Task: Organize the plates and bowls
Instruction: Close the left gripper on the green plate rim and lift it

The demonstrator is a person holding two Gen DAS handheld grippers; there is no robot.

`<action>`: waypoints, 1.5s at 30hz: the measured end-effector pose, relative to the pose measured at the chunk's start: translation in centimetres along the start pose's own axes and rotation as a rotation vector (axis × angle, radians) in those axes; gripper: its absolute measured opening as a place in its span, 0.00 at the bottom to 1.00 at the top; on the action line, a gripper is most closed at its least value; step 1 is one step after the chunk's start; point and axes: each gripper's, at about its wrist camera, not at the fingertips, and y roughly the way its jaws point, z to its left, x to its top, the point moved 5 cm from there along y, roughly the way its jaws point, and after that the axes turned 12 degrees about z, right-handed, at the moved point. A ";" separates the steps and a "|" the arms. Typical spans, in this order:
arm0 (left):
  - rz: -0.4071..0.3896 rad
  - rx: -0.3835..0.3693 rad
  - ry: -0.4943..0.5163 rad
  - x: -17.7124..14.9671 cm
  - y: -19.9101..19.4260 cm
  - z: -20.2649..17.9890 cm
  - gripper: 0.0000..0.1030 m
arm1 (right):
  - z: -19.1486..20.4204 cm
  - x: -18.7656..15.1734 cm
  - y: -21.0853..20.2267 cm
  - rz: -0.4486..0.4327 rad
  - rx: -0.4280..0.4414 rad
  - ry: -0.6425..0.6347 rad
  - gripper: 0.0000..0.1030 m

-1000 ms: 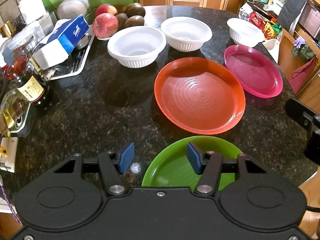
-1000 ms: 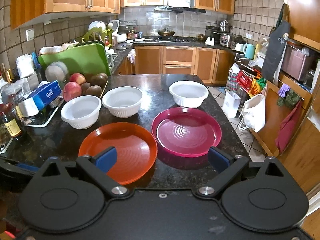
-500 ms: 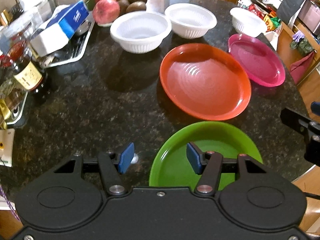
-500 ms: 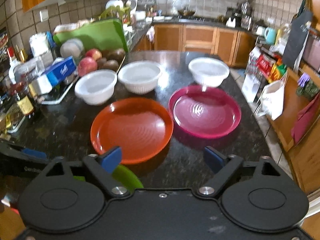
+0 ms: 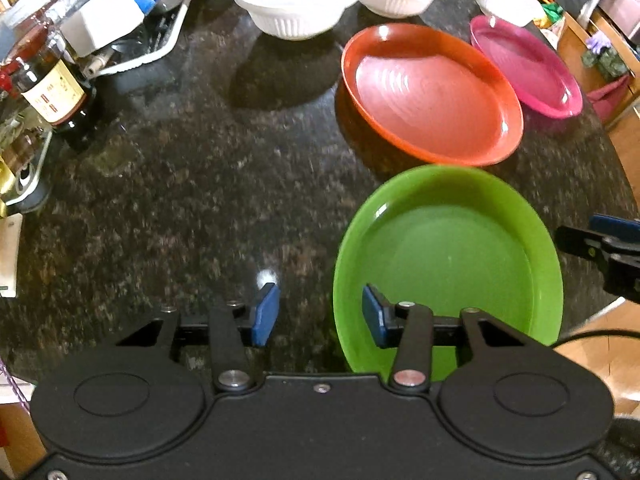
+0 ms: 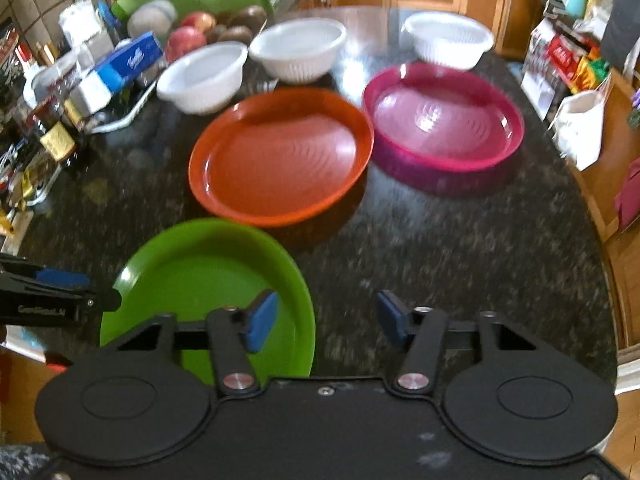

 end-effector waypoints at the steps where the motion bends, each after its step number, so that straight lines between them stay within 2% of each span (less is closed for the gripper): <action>1: 0.005 -0.005 0.009 -0.2 0.1 -0.1 0.51 | 0.1 -0.2 0.3 0.016 0.004 -0.004 0.50; 3: 0.016 -0.009 0.021 -0.5 0.3 -0.3 0.49 | 0.2 -0.5 0.6 0.040 0.006 -0.013 0.44; 5: 0.024 -0.010 0.041 -0.8 0.6 -0.6 0.42 | 0.3 -0.8 0.8 0.060 0.017 -0.026 0.37; 8: 0.036 -0.012 0.052 -1.2 1.1 -0.9 0.42 | 0.5 -0.9 1.5 0.086 0.036 -0.039 0.27; 20: 0.031 -0.027 0.070 -1.7 1.6 -1.1 0.36 | 0.4 -1.1 2.4 0.121 0.035 -0.046 0.20; 22: 0.033 -0.039 0.072 -1.9 1.5 -1.1 0.33 | 0.4 -1.1 2.5 0.119 0.036 -0.048 0.19; 28: 0.033 -0.083 0.077 -1.9 1.5 -1.3 0.33 | 0.5 -1.3 2.8 0.135 0.050 -0.063 0.16; 31: 0.031 -0.083 0.069 -1.8 1.5 -1.4 0.26 | 0.8 -1.3 2.9 0.137 0.053 -0.071 0.13; 33: 0.026 -0.079 0.053 -1.6 1.5 -1.0 0.16 | 0.8 -1.3 2.9 0.134 0.046 -0.077 0.13; 37: 0.030 -0.112 0.001 -1.6 1.5 0.1 0.12 | 0.9 -1.2 2.9 0.138 0.059 -0.076 0.13; 45: 0.011 -0.055 -0.048 -1.7 1.1 2.5 0.12 | 3.2 -0.3 3.4 0.146 0.083 -0.153 0.13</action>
